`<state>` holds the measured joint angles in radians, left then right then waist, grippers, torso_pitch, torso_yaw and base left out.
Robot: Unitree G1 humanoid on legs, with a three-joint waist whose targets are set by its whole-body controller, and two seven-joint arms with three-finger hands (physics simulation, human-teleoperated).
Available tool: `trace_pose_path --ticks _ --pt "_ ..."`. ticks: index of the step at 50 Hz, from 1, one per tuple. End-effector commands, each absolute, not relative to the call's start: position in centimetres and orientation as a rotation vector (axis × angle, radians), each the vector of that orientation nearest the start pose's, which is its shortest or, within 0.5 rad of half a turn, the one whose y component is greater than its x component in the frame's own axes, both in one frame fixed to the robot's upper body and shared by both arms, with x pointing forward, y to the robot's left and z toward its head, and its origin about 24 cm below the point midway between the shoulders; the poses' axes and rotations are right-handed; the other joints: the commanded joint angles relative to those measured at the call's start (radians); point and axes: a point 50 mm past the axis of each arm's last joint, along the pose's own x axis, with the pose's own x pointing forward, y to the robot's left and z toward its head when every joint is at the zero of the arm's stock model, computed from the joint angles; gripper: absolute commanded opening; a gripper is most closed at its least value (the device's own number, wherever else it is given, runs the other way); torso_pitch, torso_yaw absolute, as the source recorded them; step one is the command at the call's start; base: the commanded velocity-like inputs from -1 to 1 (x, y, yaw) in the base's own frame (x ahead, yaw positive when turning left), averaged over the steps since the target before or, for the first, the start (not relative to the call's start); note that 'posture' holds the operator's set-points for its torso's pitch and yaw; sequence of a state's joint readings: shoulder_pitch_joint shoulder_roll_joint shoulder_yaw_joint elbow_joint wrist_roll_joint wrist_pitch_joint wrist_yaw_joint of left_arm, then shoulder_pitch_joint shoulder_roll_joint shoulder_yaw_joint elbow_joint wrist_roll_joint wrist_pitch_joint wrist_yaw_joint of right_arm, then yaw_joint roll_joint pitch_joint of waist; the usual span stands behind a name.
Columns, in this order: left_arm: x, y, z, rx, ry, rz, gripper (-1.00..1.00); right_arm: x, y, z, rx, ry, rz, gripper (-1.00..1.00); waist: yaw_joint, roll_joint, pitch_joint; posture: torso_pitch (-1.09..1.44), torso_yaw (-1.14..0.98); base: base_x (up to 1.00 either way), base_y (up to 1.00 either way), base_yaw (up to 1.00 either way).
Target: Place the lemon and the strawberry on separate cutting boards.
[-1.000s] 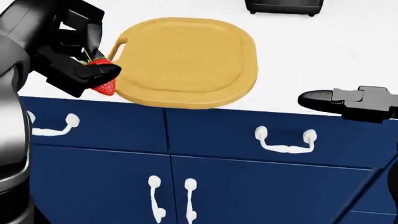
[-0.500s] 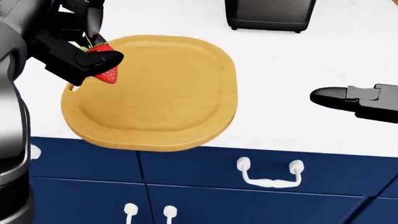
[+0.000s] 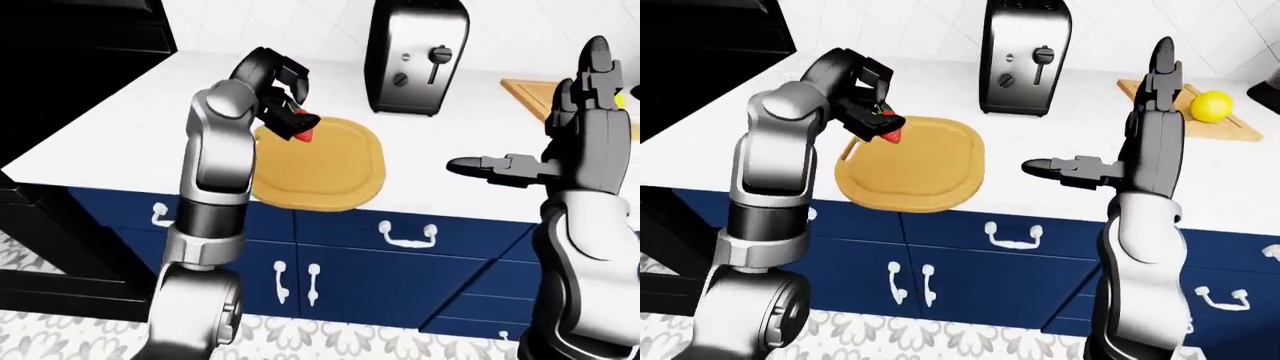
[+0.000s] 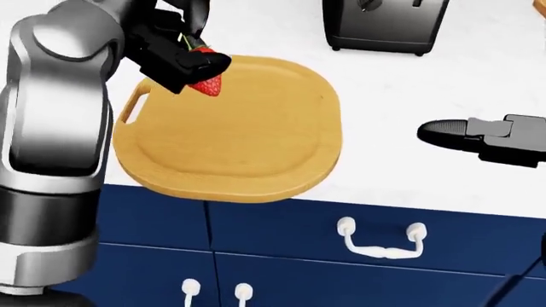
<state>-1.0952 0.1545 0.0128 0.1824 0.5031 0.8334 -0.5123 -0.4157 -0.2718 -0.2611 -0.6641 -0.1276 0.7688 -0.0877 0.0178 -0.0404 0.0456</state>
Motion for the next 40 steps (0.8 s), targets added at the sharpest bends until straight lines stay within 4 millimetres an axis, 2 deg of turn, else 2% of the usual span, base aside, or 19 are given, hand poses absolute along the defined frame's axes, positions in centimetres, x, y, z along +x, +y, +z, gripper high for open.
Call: trace_pose_path --ticks 1,11,26,31,33,38,40 --pt "37.1 10.8 29.3 0.550 -0.088 -0.209 -1.00 24.7 -22.0 25.2 -0.274 -0.435 -0.410 1.00 0.000 -0.002 -0.024 0.00 0.00 0.00 0.00 0.00" --pt "39.5 8.8 27.0 0.562 -0.071 -0.230 -1.00 24.6 -22.0 25.2 -0.268 -0.438 -0.413 1.00 0.003 -0.006 -0.031 0.00 0.00 0.00 0.00 0.00" --pt "40.9 8.3 26.1 0.587 -0.064 -0.202 -1.00 24.6 -21.9 25.0 -0.263 -0.435 -0.412 1.00 -0.003 -0.001 -0.041 0.00 0.00 0.00 0.00 0.00" --pt "41.1 8.4 25.5 0.593 -0.054 -0.198 -0.87 24.7 -22.0 24.9 -0.261 -0.433 -0.414 1.00 -0.005 0.000 -0.044 0.00 0.00 0.00 0.00 0.00" --pt "41.1 8.3 25.4 0.600 -0.051 -0.201 -0.73 24.7 -22.0 24.8 -0.261 -0.432 -0.415 1.00 -0.005 0.001 -0.046 0.00 0.00 0.00 0.00 0.00" --pt "41.2 8.2 25.1 0.610 -0.046 -0.203 -0.69 24.8 -22.1 24.8 -0.260 -0.431 -0.415 1.00 -0.006 0.000 -0.049 0.00 0.00 0.00 0.00 0.00" --pt "41.3 8.3 25.0 0.608 -0.045 -0.198 -0.58 24.8 -22.1 24.8 -0.261 -0.430 -0.416 1.00 -0.006 0.000 -0.049 0.00 0.00 0.00 0.00 0.00"
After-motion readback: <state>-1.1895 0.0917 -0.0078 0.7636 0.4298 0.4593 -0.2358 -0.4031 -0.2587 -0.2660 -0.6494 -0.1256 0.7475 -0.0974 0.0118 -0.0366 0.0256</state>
